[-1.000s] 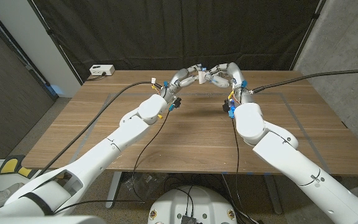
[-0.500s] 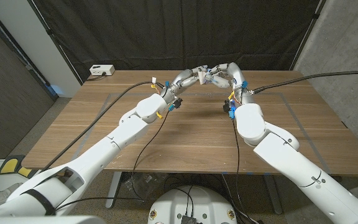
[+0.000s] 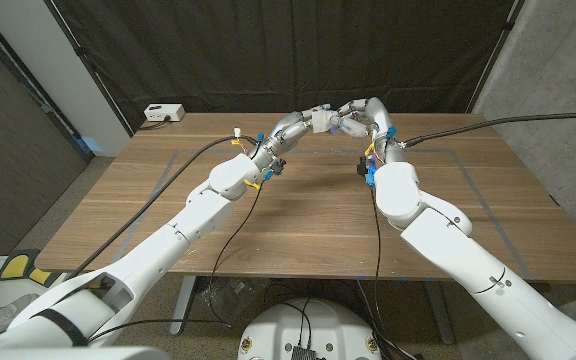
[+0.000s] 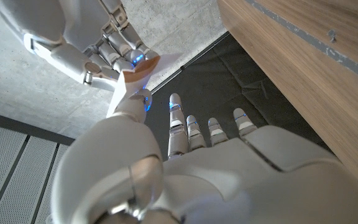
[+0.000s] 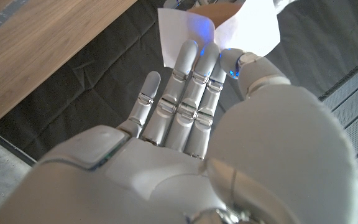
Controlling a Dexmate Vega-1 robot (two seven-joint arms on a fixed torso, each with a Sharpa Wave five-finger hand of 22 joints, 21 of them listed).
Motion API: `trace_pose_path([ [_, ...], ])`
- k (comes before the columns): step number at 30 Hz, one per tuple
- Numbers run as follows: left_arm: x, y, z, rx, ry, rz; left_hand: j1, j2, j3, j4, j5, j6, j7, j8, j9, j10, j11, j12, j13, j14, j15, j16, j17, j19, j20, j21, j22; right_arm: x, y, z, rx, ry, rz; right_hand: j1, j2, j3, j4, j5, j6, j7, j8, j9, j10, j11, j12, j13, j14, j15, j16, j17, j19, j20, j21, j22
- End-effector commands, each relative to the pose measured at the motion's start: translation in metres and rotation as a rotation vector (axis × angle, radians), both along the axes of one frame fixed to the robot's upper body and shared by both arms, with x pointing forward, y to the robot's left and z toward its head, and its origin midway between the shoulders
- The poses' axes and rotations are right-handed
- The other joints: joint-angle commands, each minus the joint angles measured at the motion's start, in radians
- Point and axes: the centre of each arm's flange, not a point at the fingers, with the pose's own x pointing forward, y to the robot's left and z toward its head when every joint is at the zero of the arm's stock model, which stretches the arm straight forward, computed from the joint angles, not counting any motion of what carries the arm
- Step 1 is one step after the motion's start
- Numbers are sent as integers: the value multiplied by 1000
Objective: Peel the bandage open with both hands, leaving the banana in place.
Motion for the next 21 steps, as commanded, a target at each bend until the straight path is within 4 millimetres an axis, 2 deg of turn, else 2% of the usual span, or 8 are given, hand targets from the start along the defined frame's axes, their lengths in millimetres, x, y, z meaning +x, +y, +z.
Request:
trace_pose_path([
  [1,-2,20,1,20,-23,16,-11,-10,5,5,11,17,-5,4,2,1,-8,9,5,-6,0,6,1,-57,1,-1,4,9,-7,10,77,-37,-42,0,11,13,5,4,36,20,51,172,3,-6,-4,2,1,-96,-5,5,-2,-4,12,-3],
  [5,-2,22,3,35,-37,40,-16,-31,3,-6,13,58,-16,21,3,12,-17,14,4,2,-1,10,-2,-48,0,5,6,9,-8,14,95,-60,-51,0,10,16,5,4,37,19,50,170,5,-9,-5,3,2,-98,-7,7,-3,-8,16,-7],
  [12,-1,23,3,13,-43,99,-40,-106,-31,-24,-41,27,-46,10,5,11,-29,14,4,10,-5,12,-6,-25,0,18,7,11,-8,15,91,-67,-42,-1,10,17,5,4,38,17,51,167,5,-9,-7,6,1,-99,-9,11,-3,-11,20,-14],
  [13,-2,24,2,6,-49,123,-43,-116,-36,-27,-59,15,-78,8,7,10,-33,14,4,12,-6,13,-6,-17,0,23,7,11,-8,15,90,-67,-41,-1,10,18,6,4,37,17,51,167,5,-10,-7,7,2,-99,-10,11,-3,-11,21,-15],
  [14,-3,24,2,0,-59,142,-42,-123,-39,-31,-87,-26,-137,-2,12,5,-33,12,6,14,-5,13,-6,-12,0,26,7,11,-8,15,90,-68,-38,-1,10,18,6,4,37,16,51,167,4,-9,-8,7,2,-99,-11,11,-3,-11,22,-16],
  [15,-4,24,2,-9,-64,162,-39,-129,-40,-35,-103,-49,-167,-7,16,-8,-41,8,8,18,-6,14,-6,-6,-1,29,7,12,-8,15,90,-66,-39,-1,9,19,5,4,38,16,50,166,5,-9,-8,8,3,-99,-11,10,-3,-11,22,-17],
  [18,-6,25,2,-58,-77,217,-29,-142,-44,-45,-122,-63,-214,-5,22,-4,-48,11,10,32,-11,18,-8,8,-2,36,6,13,-8,16,82,-65,-35,-2,9,18,6,3,38,17,50,165,4,-10,-10,9,4,-99,-12,12,-2,-12,25,-20],
  [21,-8,25,1,-113,-92,261,4,-157,-43,-65,-138,-34,-240,20,31,20,-67,21,12,65,-17,25,-11,50,-3,55,6,13,-8,16,82,-63,-36,-2,9,20,6,3,38,17,52,166,5,-10,-11,8,3,-99,-14,12,-3,-13,27,-23],
])
